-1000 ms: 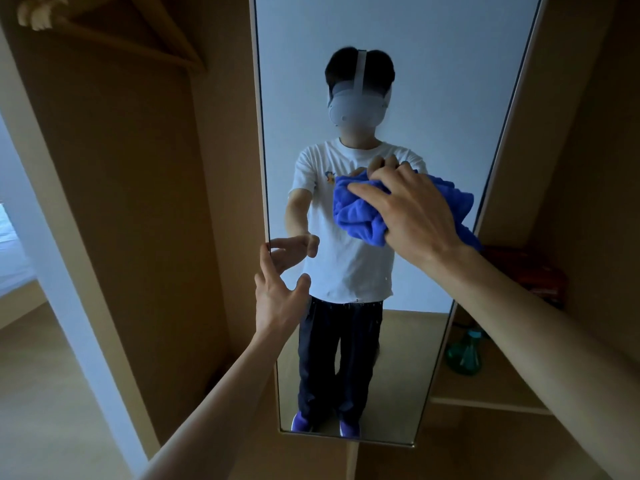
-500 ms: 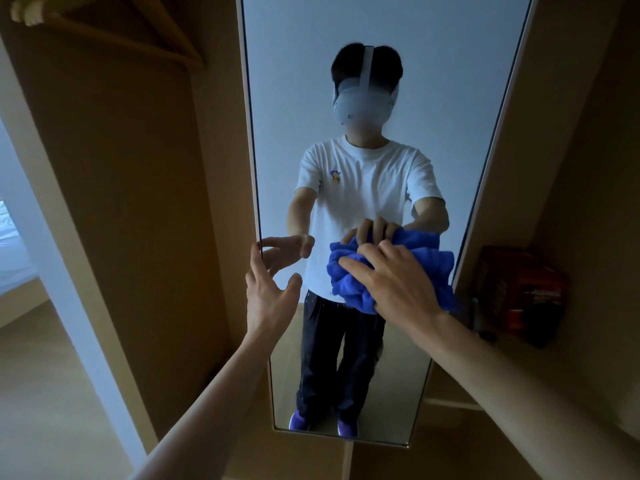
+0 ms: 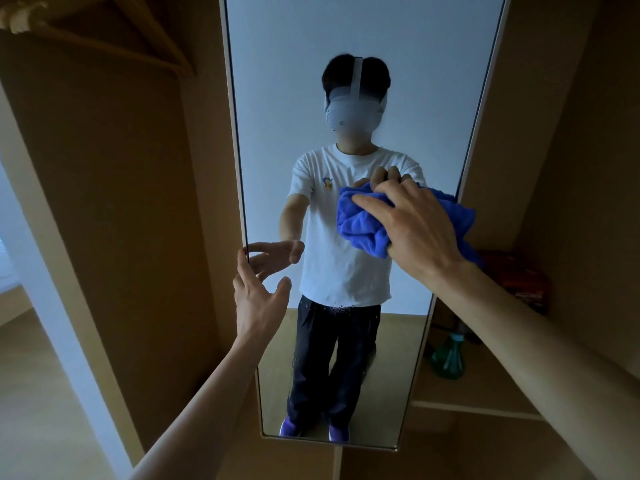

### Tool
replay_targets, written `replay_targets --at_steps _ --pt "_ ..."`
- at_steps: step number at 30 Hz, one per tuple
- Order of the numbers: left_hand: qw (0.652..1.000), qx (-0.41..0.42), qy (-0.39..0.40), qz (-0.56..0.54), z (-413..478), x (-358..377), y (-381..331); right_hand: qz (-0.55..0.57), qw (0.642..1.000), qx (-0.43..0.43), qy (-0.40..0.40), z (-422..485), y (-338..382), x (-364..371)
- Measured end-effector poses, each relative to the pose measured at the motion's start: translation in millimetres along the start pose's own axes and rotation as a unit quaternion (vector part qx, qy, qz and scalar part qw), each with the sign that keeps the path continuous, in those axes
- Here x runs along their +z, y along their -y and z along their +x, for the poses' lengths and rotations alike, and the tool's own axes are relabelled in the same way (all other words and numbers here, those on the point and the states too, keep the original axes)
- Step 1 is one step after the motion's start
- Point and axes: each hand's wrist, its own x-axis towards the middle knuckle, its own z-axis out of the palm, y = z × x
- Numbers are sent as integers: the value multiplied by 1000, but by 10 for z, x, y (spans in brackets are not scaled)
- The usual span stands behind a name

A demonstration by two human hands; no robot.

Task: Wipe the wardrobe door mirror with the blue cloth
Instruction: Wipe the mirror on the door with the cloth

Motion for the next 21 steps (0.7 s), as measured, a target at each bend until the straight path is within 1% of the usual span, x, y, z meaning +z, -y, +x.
replay_targets --at_steps 3,5,7,10,13,15,18,21 --pt "1000 -4 -7 2 -14 28 -10 -15 1000 -3 -13 -36 1 7" --pt "1000 -2 -11 3 -23 37 -2 -30 999 -16 3 -111 28 103" --pt "1000 2 -16 5 -25 44 6 -14 1000 -21 12 -230 50 207" --pt "1000 1 -19 8 -17 53 8 19 999 -29 3 -490 127 351" --pt "1000 -4 -19 9 -23 70 3 13 999 -42 28 -701 180 471" --pt "1000 -4 -21 8 -28 75 3 16 998 -41 37 -726 169 477" --pt "1000 -6 -16 10 -8 59 11 22 999 -41 24 -673 101 404" --pt "1000 -4 -8 6 4 40 24 16 1000 -19 14 -536 -89 302"
